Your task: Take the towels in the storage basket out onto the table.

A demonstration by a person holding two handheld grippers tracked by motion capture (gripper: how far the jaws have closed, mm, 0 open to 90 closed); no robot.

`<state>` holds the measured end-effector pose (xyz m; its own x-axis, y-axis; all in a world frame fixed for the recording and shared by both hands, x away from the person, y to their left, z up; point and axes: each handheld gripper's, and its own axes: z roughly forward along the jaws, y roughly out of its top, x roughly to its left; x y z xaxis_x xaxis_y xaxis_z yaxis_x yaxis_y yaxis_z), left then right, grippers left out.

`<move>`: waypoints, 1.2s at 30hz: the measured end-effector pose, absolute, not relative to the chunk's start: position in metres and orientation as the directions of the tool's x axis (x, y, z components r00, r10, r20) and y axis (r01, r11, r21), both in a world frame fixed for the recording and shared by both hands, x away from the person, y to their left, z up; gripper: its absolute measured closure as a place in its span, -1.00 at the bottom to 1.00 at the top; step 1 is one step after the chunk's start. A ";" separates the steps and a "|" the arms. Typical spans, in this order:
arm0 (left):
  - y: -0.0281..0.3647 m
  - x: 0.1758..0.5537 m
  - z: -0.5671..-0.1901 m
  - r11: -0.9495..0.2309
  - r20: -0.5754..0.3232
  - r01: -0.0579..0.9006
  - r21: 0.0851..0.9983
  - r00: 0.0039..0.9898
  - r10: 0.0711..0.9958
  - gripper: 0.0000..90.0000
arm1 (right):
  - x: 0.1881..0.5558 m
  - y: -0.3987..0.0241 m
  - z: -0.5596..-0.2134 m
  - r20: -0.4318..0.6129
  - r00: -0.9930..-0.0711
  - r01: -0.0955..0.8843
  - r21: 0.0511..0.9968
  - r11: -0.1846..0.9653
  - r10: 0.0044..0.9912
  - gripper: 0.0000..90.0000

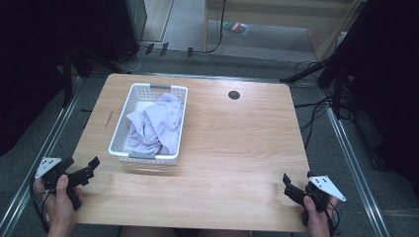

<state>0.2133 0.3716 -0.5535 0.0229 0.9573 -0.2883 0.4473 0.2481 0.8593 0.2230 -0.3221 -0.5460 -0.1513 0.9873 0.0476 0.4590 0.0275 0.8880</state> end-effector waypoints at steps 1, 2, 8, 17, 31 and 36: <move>0.372 0.213 -0.553 0.248 -0.288 0.447 0.859 0.023 0.957 -1.00 | 0.223 -0.322 -0.546 0.048 -0.151 0.459 0.888 0.028 0.987 -0.72; 0.372 0.213 -0.553 0.246 -0.286 0.452 0.858 0.021 0.958 -1.00 | 0.223 -0.322 -0.546 0.047 -0.151 0.459 0.888 0.028 0.987 -0.72; 0.371 0.211 -0.537 0.247 -0.292 0.462 0.852 0.028 0.956 -1.00 | 0.223 -0.322 -0.546 0.047 -0.147 0.459 0.888 0.026 0.988 -0.72; 0.359 0.213 -0.506 0.210 -0.274 0.463 0.861 0.074 0.959 -1.00 | 0.223 -0.322 -0.546 0.048 -0.147 0.459 0.888 0.025 0.988 -0.72; 0.319 0.258 -0.458 0.076 -0.205 0.564 0.822 0.168 0.964 -1.00 | 0.223 -0.322 -0.546 0.050 -0.143 0.462 0.887 0.022 0.988 -0.72; 0.309 0.271 -0.444 0.049 -0.187 0.574 0.818 0.184 0.965 -1.00 | 0.223 -0.322 -0.546 0.047 -0.147 0.461 0.887 0.027 0.988 -0.72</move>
<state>0.2707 0.3087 -0.4438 0.1839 0.9651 -0.1866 0.5735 0.0488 0.8177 0.2234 -0.3224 -0.5460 -0.1467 0.9881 0.0466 0.4611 0.0266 0.8869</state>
